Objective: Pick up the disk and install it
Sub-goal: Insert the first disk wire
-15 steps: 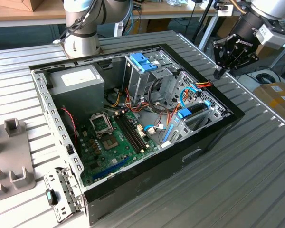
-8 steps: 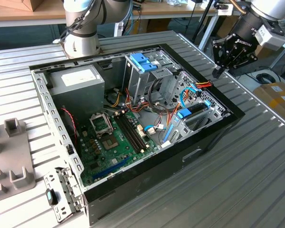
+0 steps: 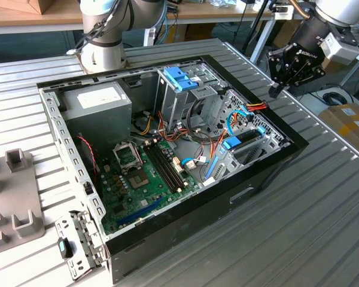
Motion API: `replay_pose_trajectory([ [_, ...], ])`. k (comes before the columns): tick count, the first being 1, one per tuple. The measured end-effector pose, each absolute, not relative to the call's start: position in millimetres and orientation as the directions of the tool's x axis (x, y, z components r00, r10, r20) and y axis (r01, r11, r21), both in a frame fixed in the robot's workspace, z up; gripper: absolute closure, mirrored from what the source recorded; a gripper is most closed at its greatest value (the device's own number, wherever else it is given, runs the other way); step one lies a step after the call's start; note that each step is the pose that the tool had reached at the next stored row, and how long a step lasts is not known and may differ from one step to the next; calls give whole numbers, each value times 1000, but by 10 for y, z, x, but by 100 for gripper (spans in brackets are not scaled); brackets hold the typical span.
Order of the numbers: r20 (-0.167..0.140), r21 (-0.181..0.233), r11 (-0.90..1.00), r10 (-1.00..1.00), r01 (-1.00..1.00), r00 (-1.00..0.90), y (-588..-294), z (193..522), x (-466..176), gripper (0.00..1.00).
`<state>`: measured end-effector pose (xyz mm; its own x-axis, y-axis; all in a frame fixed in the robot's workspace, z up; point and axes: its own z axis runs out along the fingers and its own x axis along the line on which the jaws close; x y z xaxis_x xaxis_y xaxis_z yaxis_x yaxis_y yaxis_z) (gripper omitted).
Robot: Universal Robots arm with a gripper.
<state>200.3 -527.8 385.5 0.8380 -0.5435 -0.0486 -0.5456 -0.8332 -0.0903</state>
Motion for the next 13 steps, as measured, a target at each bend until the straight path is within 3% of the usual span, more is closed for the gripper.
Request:
replay_pose_trajectory([
  [9,-41,-96,-833,-544,-545,838,-5278,3855,2001,89],
  [12,-38,-98,-833,-544,-545,838,-5278,3855,2002,71],
  [13,-37,-98,-833,-544,-544,839,-5278,3855,2002,71],
])
